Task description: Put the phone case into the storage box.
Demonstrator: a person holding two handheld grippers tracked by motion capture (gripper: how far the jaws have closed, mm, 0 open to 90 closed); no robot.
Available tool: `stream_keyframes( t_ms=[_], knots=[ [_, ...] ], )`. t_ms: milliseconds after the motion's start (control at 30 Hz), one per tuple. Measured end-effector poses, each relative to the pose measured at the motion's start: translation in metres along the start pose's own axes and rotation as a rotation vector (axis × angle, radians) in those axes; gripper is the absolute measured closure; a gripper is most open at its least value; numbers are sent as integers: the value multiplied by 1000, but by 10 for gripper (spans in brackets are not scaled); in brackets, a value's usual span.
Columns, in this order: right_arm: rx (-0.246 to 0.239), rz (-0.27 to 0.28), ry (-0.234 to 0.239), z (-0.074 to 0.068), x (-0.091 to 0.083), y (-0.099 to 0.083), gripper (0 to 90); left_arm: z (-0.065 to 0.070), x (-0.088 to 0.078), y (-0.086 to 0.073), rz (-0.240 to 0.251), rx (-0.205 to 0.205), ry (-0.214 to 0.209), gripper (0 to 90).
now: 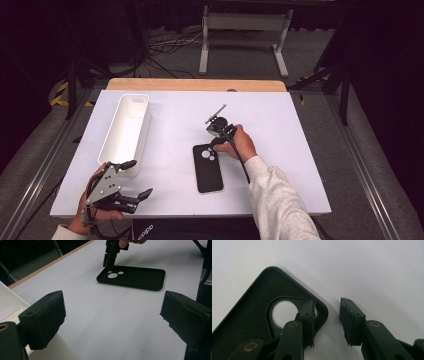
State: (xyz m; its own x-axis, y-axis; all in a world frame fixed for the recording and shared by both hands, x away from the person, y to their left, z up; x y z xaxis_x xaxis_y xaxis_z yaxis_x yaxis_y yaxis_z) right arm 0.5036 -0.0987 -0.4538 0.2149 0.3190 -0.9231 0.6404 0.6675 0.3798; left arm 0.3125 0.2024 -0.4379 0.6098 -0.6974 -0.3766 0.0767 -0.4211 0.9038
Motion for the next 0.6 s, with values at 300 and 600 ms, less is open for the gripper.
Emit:
stream_keyframes(
  t_ms=[300, 600],
  knots=[
    [-32, 9, -10, -5, 1, -1, 786, 1, 2, 0, -4, -5, -1, 66],
    [-25, 66, -16, -5, 0, -7, 805, 0, 2, 0, -10, 3, -4, 66]
  ],
)
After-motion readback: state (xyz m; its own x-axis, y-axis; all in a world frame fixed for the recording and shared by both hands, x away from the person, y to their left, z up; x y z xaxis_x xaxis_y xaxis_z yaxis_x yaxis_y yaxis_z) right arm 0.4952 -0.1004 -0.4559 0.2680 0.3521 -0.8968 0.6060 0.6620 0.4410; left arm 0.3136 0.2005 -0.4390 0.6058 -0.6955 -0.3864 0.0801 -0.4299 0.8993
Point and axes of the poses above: each handheld gripper's, and its own axes: x roughly forward along the jaws, y roughly out of its top, z roughly to its right, the point moved 3 cm from there along x, roughly forward along the jaws, and after that the axes turned 3 degrees about y, right-handed, at the moved point
